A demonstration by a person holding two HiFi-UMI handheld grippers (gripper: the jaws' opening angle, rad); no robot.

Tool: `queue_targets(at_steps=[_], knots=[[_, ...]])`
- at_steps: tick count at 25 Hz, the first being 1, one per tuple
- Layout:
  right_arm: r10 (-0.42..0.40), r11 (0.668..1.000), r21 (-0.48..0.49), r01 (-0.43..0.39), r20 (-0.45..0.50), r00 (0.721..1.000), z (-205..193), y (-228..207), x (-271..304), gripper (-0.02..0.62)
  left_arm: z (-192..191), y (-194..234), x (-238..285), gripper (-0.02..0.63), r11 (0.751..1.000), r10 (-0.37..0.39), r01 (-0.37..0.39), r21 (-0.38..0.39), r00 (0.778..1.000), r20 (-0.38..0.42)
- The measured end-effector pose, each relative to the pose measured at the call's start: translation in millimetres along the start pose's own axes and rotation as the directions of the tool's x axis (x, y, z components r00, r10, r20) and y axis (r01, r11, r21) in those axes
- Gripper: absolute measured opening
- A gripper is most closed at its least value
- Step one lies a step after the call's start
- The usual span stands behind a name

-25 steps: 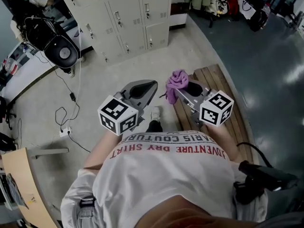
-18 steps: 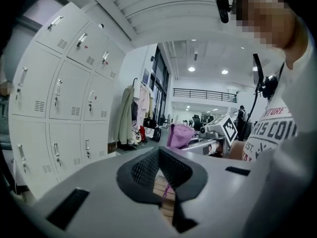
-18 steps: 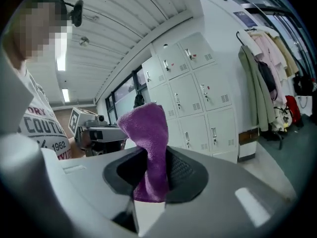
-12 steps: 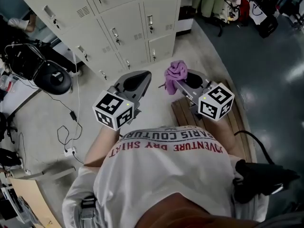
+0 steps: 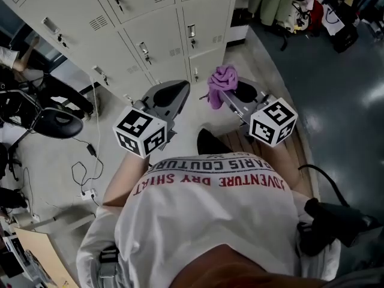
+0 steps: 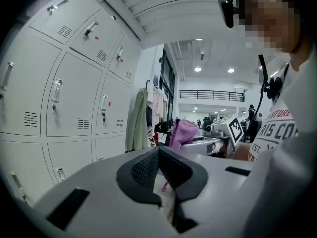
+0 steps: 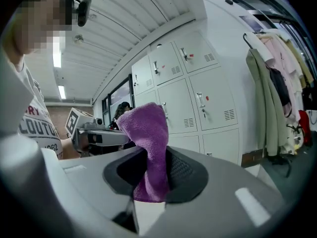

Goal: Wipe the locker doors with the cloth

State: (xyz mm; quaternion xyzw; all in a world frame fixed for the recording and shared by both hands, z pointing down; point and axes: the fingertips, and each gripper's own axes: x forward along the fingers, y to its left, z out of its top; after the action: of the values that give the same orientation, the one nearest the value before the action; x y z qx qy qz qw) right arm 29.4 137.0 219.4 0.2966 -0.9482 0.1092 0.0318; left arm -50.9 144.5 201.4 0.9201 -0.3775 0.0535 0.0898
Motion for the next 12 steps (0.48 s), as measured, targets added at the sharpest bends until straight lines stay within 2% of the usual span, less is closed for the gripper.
queue_targets(at_steps=[7,12], knots=[[0.034,0.999,0.012,-0.034,-0.009,0.999,2,-75,65,0.084,-14,70,67,0.0,0.999,0.018,-0.02,-0.044,0.999,-0.043],[0.031,0.998,0.046,-0.029,-0.043,0.999,-15,-141,108,0.084,-22,129,121,0.0,0.996,0.056,-0.06,-0.067,0.997,-0.055]])
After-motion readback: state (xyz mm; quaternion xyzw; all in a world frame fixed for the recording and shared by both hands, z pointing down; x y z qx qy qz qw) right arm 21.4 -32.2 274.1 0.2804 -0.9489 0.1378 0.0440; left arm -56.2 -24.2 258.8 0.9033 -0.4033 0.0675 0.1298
